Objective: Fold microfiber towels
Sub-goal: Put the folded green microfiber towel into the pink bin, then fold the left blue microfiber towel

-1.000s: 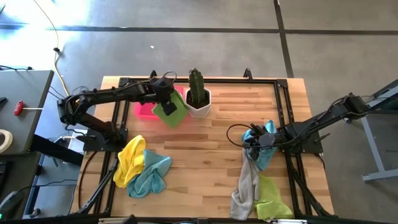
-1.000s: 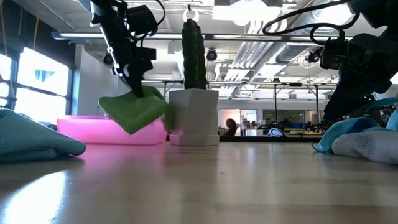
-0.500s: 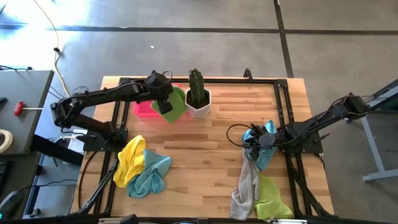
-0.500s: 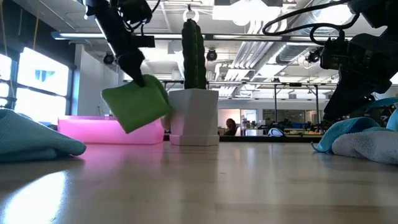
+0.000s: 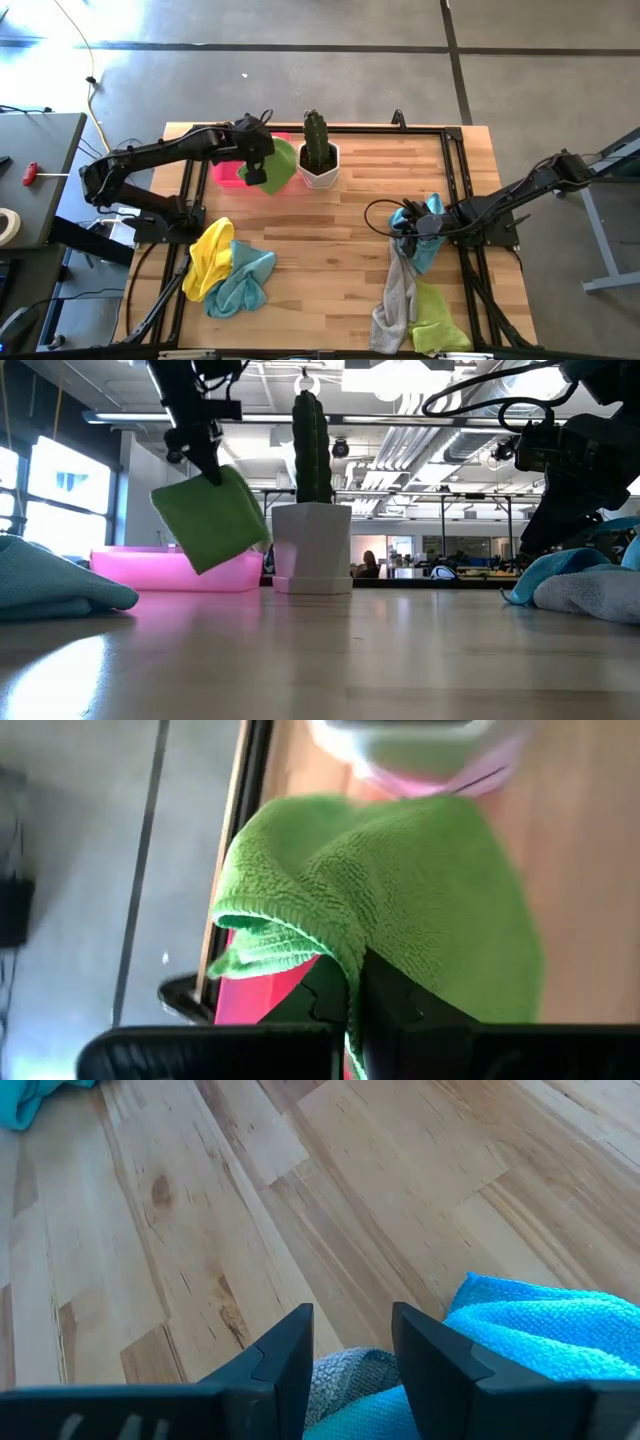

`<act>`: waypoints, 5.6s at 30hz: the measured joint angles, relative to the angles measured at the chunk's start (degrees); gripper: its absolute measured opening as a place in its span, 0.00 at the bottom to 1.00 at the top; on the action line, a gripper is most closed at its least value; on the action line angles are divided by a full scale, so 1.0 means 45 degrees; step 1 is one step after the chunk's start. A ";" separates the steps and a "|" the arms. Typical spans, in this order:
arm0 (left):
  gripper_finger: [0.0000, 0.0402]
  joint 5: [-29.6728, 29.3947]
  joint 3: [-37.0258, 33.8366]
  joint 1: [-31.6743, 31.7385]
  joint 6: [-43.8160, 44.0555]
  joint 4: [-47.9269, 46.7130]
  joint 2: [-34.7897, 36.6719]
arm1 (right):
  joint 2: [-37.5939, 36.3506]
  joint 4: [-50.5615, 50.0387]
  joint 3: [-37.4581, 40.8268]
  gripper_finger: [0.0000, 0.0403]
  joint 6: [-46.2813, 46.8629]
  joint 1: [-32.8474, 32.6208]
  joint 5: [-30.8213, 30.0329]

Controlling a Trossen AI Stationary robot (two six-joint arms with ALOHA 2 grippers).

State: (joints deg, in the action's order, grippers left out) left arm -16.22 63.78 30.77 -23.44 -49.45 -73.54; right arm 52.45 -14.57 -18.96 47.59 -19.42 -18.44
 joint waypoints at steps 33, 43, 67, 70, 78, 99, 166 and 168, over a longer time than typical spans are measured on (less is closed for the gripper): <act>0.00 -0.1676 0.1371 -0.3770 -0.1848 -0.6540 -0.1681 | 0.0000 0.0000 0.0000 0.32 -0.0004 0.0001 0.0000; 0.00 -0.2403 -0.0007 -0.1920 -0.4580 -0.4218 -0.1681 | 0.0000 0.0000 0.0000 0.32 -0.0008 0.0000 0.0000; 0.00 -0.2578 -0.0674 0.1774 -0.8926 0.0759 -0.1966 | 0.0000 0.0000 0.0000 0.32 -0.0004 -0.0004 0.0000; 0.00 -0.2637 -0.0679 0.2011 -0.9308 0.0991 -0.2468 | 0.0000 0.0000 0.0000 0.32 0.0014 0.0001 -0.0002; 0.00 -0.3600 -0.0693 0.2403 -0.9611 0.1935 -0.3864 | 0.0000 0.0000 0.0000 0.32 0.0000 -0.0001 0.0000; 0.00 -0.3579 -0.0688 0.3432 -1.0177 0.3366 -0.4663 | 0.0000 0.0000 0.0000 0.32 -0.0008 -0.0004 0.0000; 0.42 -0.5239 -0.0674 0.3504 -0.5056 0.1417 -0.5125 | -0.0005 0.0000 0.0000 0.32 0.0016 -0.0002 0.0000; 0.42 -0.6474 -0.0674 0.3465 -0.4590 0.1420 -0.5115 | 0.0000 0.0000 0.0000 0.32 -0.0004 0.0001 0.0000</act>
State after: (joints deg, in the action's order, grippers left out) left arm -45.35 60.75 46.37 -44.09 -43.06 -96.55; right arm 52.45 -14.57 -18.96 47.57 -19.42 -18.44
